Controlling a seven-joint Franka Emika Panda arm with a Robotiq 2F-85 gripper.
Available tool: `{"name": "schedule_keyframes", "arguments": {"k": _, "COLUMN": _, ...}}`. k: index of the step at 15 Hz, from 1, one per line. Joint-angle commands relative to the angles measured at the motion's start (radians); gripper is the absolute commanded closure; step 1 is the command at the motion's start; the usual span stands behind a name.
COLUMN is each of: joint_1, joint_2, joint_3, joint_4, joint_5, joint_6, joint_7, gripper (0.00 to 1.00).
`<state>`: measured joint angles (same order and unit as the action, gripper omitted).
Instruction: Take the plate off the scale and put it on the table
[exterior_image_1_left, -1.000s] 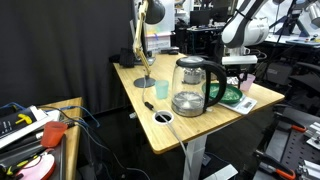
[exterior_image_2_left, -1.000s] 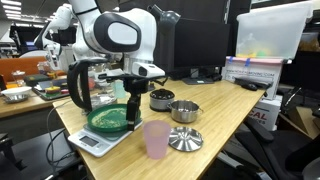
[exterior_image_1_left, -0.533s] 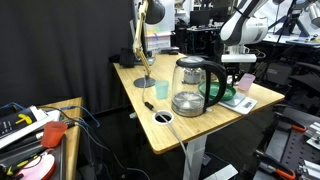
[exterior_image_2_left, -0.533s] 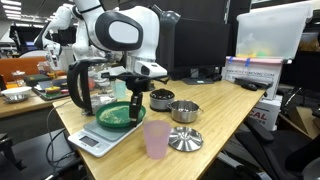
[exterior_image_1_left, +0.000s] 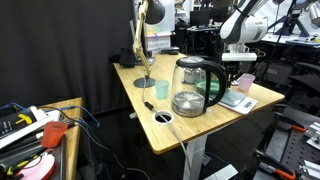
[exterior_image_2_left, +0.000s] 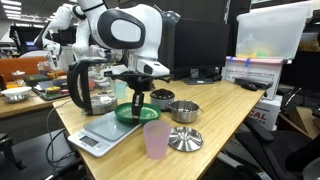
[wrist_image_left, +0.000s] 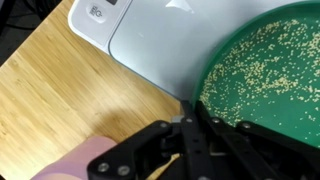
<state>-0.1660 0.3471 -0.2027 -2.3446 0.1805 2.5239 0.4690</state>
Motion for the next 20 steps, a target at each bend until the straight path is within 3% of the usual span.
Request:
{"name": "schedule_keyframes", "arguments": {"k": 1, "joint_1": 0.004, "joint_2": 0.022, "joint_3": -0.016, "joint_4": 0.019, "joint_5": 0.001, "joint_6": -0.015, "joint_7": -0.019, "gripper": 0.98}}
{"name": "schedule_keyframes", "arguments": {"k": 12, "joint_1": -0.004, "joint_2": -0.049, "joint_3": 0.004, "joint_4": -0.002, "joint_5": 0.04, "joint_6": 0.012, "joint_7": -0.075, "gripper": 0.98}}
{"name": "schedule_keyframes", "arguments": {"k": 20, "joint_1": -0.024, "joint_2": -0.069, "joint_3": 0.037, "joint_4": 0.004, "joint_5": 0.163, "joint_6": -0.013, "joint_7": -0.209, "gripper": 0.98}}
